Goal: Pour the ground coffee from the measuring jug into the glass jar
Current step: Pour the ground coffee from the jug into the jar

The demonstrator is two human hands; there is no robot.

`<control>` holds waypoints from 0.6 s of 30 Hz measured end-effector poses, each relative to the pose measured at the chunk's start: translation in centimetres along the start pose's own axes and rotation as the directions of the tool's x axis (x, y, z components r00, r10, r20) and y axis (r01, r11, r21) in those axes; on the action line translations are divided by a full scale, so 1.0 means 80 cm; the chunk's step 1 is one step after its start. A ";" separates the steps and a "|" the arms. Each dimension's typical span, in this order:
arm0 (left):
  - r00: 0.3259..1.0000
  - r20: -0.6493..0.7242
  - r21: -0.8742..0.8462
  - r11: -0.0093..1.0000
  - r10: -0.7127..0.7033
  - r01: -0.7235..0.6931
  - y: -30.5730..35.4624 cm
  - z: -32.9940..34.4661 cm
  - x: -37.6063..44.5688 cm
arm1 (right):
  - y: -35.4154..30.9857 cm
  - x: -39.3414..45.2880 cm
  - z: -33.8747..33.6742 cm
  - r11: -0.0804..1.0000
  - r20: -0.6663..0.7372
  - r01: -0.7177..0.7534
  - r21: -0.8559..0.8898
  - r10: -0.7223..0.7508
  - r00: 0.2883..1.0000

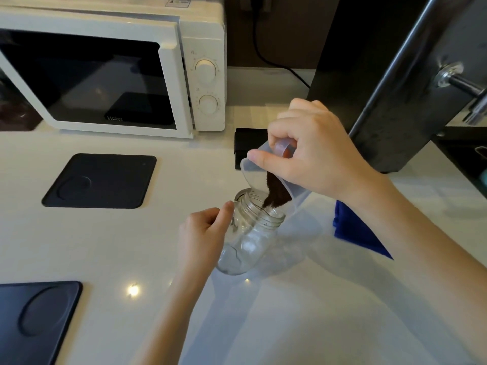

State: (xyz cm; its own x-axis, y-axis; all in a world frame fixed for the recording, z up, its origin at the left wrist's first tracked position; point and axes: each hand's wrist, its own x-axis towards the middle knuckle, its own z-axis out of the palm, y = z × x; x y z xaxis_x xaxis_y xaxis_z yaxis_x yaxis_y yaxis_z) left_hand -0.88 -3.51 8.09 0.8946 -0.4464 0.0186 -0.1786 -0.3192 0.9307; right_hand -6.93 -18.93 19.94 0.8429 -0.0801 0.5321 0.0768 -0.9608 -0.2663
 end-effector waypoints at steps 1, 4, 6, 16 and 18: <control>1.000 0.002 0.006 1.000 0.006 -0.006 0.001 0.000 0.000 | 0.001 0.000 0.000 1.000 -0.001 -0.002 -0.016 0.002 1.000; 1.000 0.009 0.013 1.000 0.019 -0.019 0.003 0.001 0.001 | 0.003 0.000 0.001 0.999 -0.010 -0.022 -0.023 0.022 1.000; 1.000 0.012 0.021 1.000 0.014 -0.014 0.003 0.003 0.002 | 0.004 -0.001 0.002 0.999 -0.008 -0.025 -0.033 0.024 1.000; 1.000 -0.011 0.020 1.000 0.018 -0.018 0.001 0.005 0.006 | 0.004 -0.001 0.004 0.999 0.001 -0.039 -0.010 0.039 0.999; 1.000 -0.008 0.026 0.999 0.021 -0.020 0.002 0.006 0.007 | 0.004 -0.002 0.004 0.999 0.006 -0.033 -0.020 0.033 0.999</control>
State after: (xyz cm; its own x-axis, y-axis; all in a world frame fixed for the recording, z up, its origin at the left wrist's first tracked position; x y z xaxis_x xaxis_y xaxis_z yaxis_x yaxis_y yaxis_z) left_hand -0.63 -4.17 8.04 0.8941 -0.4459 0.0408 -0.2074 -0.3315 0.9204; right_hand -6.86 -19.12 19.54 0.8481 -0.1099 0.5183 0.0388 -0.9627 -0.2677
